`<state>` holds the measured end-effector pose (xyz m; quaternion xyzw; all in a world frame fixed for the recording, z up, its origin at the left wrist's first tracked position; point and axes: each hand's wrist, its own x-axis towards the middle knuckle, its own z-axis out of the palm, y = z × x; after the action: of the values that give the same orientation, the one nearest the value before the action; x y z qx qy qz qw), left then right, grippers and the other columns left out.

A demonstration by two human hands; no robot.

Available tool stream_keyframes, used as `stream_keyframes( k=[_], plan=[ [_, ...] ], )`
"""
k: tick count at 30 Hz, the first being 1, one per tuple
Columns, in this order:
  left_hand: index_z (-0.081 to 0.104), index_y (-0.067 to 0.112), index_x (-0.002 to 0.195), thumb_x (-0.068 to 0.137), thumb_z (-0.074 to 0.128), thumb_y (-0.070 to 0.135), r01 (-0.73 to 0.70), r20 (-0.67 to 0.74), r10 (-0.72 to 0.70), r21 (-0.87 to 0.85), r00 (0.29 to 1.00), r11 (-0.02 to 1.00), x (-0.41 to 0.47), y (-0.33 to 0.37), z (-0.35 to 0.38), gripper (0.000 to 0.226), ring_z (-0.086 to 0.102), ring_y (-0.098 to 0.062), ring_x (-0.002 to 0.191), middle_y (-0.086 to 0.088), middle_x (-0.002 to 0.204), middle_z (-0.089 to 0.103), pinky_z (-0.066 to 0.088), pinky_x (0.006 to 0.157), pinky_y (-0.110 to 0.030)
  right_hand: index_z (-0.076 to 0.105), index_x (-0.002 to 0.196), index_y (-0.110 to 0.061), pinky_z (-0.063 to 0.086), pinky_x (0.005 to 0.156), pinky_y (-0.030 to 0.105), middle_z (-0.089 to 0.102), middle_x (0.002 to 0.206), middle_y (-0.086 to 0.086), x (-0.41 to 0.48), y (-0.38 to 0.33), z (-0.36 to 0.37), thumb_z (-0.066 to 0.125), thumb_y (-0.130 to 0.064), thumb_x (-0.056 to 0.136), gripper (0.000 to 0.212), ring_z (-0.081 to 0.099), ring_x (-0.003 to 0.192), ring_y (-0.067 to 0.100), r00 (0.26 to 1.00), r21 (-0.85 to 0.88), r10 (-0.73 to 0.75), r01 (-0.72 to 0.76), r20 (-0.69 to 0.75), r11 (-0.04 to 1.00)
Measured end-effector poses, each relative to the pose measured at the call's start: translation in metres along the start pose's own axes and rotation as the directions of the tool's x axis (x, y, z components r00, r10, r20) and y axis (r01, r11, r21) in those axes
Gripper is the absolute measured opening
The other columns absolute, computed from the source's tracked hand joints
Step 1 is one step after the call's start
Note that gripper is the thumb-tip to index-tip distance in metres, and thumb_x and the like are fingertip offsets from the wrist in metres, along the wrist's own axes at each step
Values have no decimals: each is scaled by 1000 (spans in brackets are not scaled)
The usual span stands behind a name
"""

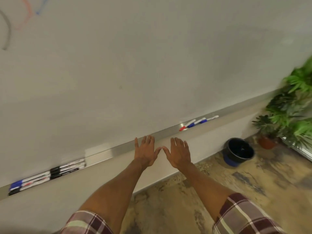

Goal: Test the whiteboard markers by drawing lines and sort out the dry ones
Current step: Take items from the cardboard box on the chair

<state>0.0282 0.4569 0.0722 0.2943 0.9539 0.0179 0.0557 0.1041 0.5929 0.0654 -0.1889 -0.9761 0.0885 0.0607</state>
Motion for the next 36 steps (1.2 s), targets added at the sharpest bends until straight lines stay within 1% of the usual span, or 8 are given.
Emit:
stream_keyframes(
  k=[4,9,12,18,25,30,33,36],
  plan=[
    [13,16,155,102,20,55,-44,-18,44,-12,999,999,29,63,-3,66,8,-25,150,-4,163,13,-4,118,-55,45,135,-5,29,111,46,49,138,17,2,71,-17,39,-53,95,63,44,129,31,997,-20,41,-42,-64,999],
    [14,16,155,102,20,54,-117,-1,117,-14,993,993,58,128,1,65,9,-25,150,-4,162,15,-4,118,-53,37,140,-6,21,114,43,40,144,15,12,140,-35,33,-51,98,62,35,135,28,995,-28,94,-95,-43,995],
    [14,16,155,102,22,53,-161,2,161,0,987,987,80,156,3,65,12,-24,149,-3,162,17,-4,118,-54,33,142,-7,18,115,42,37,147,13,25,172,-39,29,-50,99,61,31,137,27,992,-37,118,-120,-51,992],
    [16,16,153,103,23,52,-179,-1,179,23,984,984,134,181,14,63,15,-23,148,-3,160,20,0,119,-54,33,142,-10,16,115,41,35,148,10,64,211,-30,29,-51,98,60,29,138,25,989,1,142,-142,-32,990],
    [11,16,155,103,19,52,-168,49,168,2,985,986,195,207,32,64,8,-24,150,-3,163,12,-4,118,-53,31,143,-13,17,116,41,36,148,7,125,247,-11,26,-53,98,60,30,138,23,994,-55,112,-111,17,992],
    [9,17,156,103,17,52,-146,83,146,-1,986,989,236,211,42,63,6,-23,150,-2,164,8,-5,118,-52,32,142,-12,20,115,41,38,147,7,168,267,0,30,-51,98,59,32,137,24,995,-46,88,-86,44,995],
    [13,16,155,104,19,50,-147,87,149,-33,985,989,253,219,47,62,9,-23,150,-4,163,11,-4,119,-53,37,139,-11,27,113,40,43,142,8,189,282,5,35,-46,99,54,38,133,25,997,-50,72,-71,35,996],
    [14,13,155,104,20,48,-142,81,143,-22,986,990,252,223,54,62,10,-22,149,-6,162,14,-6,117,-59,39,134,-11,28,112,39,46,137,8,204,290,10,41,-31,99,40,39,130,23,998,-72,29,-25,50,997]
  ],
)
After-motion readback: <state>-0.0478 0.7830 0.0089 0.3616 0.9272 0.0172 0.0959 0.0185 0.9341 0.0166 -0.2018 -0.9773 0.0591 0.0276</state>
